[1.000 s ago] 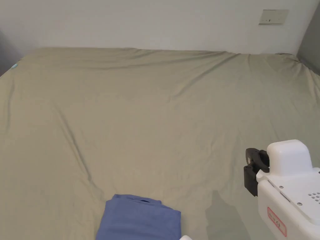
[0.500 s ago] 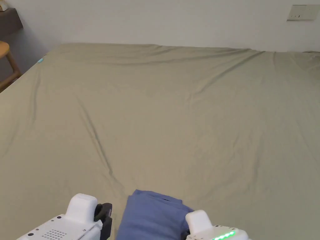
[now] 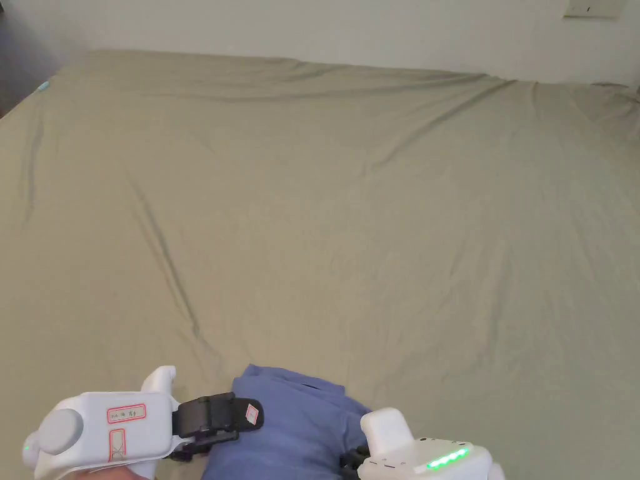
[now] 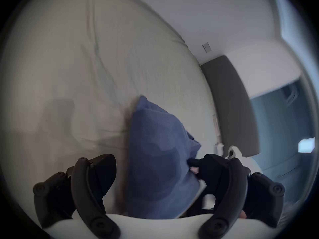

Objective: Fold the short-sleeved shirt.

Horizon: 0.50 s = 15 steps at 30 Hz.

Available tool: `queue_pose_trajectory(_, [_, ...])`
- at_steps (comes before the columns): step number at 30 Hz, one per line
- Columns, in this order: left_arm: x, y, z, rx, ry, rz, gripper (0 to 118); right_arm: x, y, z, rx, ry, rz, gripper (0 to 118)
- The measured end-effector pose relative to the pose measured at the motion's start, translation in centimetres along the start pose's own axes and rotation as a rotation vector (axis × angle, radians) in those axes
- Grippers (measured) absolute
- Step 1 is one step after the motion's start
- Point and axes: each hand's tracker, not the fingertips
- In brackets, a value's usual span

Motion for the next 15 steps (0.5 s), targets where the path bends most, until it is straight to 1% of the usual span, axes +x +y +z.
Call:
queue_pose_trajectory(1, [-0.6,-0.1,-1.2,-0.043,-0.034,0.061,101,-0.1,0.0,0.0,0.002,-0.003,0.001,1])
queue_pose_trajectory(2, [-1.0,-0.4,-2.5,-0.074,-0.089,0.104,95,-0.2,0.0,0.0,0.003,-0.009,0.006,1])
queue_pose_trajectory(3, [-0.9,-0.8,-3.2,-0.042,-0.142,0.111,82,-0.5,0.0,0.0,0.002,-0.016,0.013,1])
queue_pose_trajectory(4, [-1.0,-1.0,-3.7,-0.03,-0.125,0.118,37,-0.7,0.0,-0.1,0.001,-0.022,0.021,1])
queue_pose_trajectory(5, [-1.0,-1.3,-4.5,-0.03,-0.085,0.122,32,-0.7,0.1,-0.1,0.0,-0.026,0.027,1])
queue_pose_trajectory(6, [-1.5,-1.8,-5.0,-0.008,-0.027,0.155,31,-0.8,0.1,-0.1,-0.002,-0.029,0.033,1])
queue_pose_trajectory(7, [-1.8,-1.8,-4.8,0.006,-0.082,0.205,31,-0.8,0.2,-0.1,-0.006,-0.033,0.04,1])
queue_pose_trajectory(8, [-1.2,-1.7,-4.4,0.005,-0.079,0.198,31,-0.9,0.5,0.2,-0.008,-0.033,0.049,1])
queue_pose_trajectory(9, [0.1,-1.9,-3.8,0.015,0.003,0.118,31,-1.0,0.9,0.6,-0.018,-0.039,0.055,1])
queue_pose_trajectory(10, [1.4,-1.9,-3.6,0.006,0.054,0.031,31,-1.1,1.2,1.0,-0.024,-0.047,0.059,1])
queue_pose_trajectory(11, [2.5,-1.9,-3.2,0.006,0.145,-0.054,31,-1.2,1.5,1.8,0.005,-0.069,0.065,1])
queue_pose_trajectory(13, [4.6,-2.0,-2.6,-0.009,0.265,-0.174,31,-1.4,2.6,4.1,0.109,-0.11,0.081,1])
queue_pose_trajectory(15, [6.2,-2.5,-2.1,-0.016,0.367,-0.255,31,-1.9,4.2,7.0,0.21,-0.147,0.076,1])
